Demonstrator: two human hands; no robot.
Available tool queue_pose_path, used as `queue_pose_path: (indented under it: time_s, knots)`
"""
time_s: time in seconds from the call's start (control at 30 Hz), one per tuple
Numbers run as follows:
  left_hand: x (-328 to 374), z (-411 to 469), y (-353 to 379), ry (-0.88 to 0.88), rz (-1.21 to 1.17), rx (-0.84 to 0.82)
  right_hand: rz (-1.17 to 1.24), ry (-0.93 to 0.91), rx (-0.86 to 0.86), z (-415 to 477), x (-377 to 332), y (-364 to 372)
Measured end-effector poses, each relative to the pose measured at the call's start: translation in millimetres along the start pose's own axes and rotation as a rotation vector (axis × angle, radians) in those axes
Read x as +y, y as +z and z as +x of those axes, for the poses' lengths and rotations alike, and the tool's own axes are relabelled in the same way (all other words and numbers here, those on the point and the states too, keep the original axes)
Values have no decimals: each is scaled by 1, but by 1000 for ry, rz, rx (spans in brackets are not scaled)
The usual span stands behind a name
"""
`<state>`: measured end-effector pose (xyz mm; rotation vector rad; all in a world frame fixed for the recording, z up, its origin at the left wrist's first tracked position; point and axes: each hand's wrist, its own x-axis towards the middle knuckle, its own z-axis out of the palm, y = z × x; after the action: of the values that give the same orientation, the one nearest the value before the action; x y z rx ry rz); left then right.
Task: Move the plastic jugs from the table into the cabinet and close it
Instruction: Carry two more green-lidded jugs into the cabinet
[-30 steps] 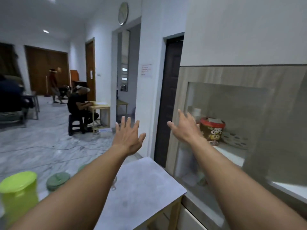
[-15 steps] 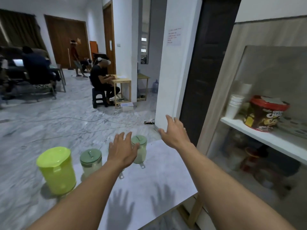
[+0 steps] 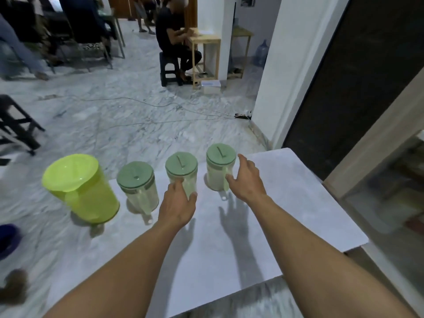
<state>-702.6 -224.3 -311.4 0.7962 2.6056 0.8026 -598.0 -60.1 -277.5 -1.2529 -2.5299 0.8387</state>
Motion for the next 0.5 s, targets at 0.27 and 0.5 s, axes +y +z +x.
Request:
queue_pose_path:
  time_s: [0.27,0.5]
  knots:
    - [-1,34,43,-363,-423,124,250,211,-68,40,22,47]
    - [-5,53,61,-360,-482,83,403,317,-153,66,26,68]
